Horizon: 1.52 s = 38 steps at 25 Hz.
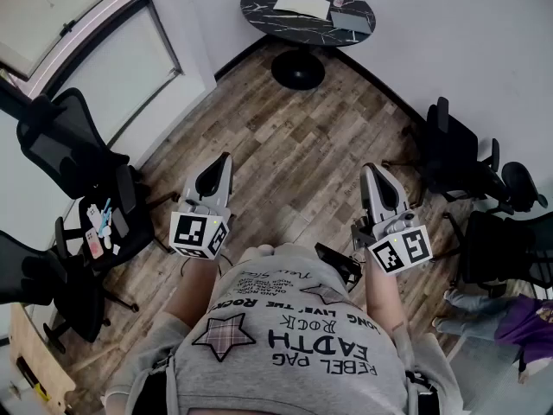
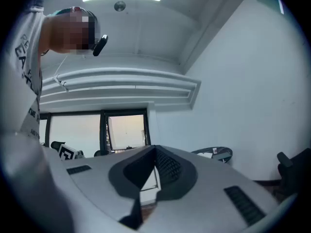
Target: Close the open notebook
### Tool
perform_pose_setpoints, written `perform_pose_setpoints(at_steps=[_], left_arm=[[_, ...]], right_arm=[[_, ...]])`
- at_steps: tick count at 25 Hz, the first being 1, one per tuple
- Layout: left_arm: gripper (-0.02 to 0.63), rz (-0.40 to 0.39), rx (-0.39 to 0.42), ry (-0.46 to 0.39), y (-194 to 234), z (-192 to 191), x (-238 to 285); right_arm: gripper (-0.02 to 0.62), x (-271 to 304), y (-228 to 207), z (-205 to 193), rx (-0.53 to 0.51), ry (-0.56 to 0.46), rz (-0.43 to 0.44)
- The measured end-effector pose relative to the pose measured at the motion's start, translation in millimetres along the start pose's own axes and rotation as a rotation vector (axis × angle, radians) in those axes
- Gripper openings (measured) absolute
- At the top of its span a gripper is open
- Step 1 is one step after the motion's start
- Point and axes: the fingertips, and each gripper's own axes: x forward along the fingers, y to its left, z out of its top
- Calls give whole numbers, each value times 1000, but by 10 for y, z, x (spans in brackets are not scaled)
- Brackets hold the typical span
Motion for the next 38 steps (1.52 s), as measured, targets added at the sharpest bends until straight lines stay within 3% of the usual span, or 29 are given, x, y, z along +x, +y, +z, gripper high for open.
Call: perform_pose_setpoints(at_steps=[14, 25, 38], left_arm=[[9, 6, 2, 3, -206, -26, 207], [9, 40, 15, 17, -357, -106, 389], [9, 69, 9, 36, -428, -215, 709]], right_arm=[[12, -76, -340, 21, 3, -5, -26], [12, -170, -752, 4, 105, -59, -21], [14, -9, -1123, -156, 141, -33, 8]])
